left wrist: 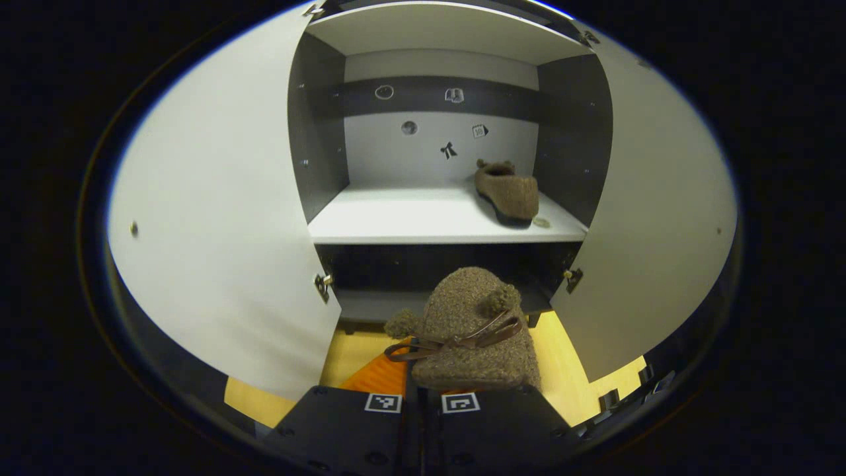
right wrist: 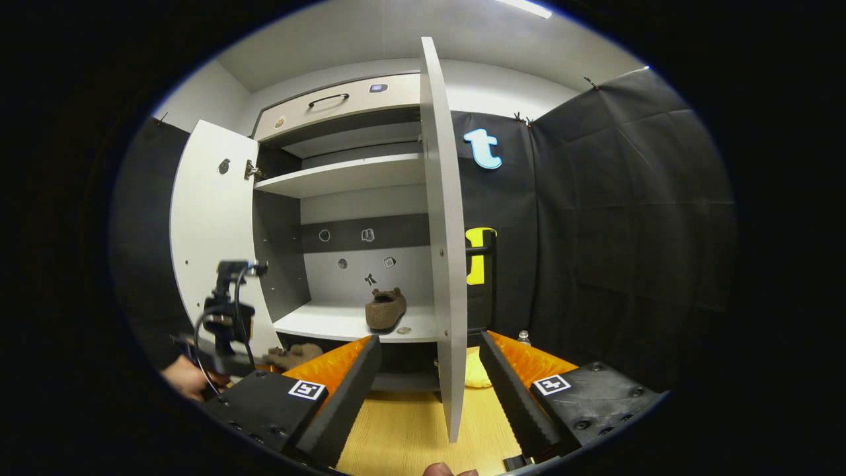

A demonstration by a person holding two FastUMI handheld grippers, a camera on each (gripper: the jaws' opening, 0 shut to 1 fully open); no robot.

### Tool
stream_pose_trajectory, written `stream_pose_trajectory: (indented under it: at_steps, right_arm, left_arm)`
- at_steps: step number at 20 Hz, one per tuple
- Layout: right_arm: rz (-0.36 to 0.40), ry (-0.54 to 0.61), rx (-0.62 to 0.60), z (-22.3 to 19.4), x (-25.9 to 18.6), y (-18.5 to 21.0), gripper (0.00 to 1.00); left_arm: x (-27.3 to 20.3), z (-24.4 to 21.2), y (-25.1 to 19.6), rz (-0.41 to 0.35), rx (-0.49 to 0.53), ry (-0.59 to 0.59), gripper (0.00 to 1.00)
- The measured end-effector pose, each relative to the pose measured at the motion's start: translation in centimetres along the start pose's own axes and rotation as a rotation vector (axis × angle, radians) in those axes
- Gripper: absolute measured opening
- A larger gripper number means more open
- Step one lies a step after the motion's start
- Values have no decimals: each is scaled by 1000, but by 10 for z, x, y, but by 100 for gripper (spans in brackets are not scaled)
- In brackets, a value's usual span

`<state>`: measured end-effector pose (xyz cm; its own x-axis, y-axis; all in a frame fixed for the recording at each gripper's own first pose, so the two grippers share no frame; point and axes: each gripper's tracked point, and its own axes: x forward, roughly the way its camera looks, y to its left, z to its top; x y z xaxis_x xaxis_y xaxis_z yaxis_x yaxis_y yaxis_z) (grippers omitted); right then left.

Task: Grab one shoe with the right hand and put it into the shoe cabinet, grab the other shoe with the left hand and put it into the shoe cabinet; then close the right door with the right hand and the left door with the left hand.

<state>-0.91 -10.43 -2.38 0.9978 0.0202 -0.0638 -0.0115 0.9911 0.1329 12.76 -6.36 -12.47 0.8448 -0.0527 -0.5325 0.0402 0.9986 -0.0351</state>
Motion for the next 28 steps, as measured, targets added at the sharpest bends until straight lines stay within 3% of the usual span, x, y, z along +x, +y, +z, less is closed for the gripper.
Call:
stream_pose_trajectory:
  at_steps: [8,15,21,28]
  right_arm:
    - [-27,-6,-7,-2,-3,-20,98]
    - [-72,0,-11,-5,-4,-45,98]
    - [-126,-11,-20,0,-3,-74,98]
    - [-195,-3,-28,-2,-3,-98,98]
  left_arm:
    - [26,131,12,61,40,-118,7]
    - [97,196,21,99,49,-103,7]
    - [183,212,23,109,75,-33,7]
    - [259,203,38,174,139,44,7]
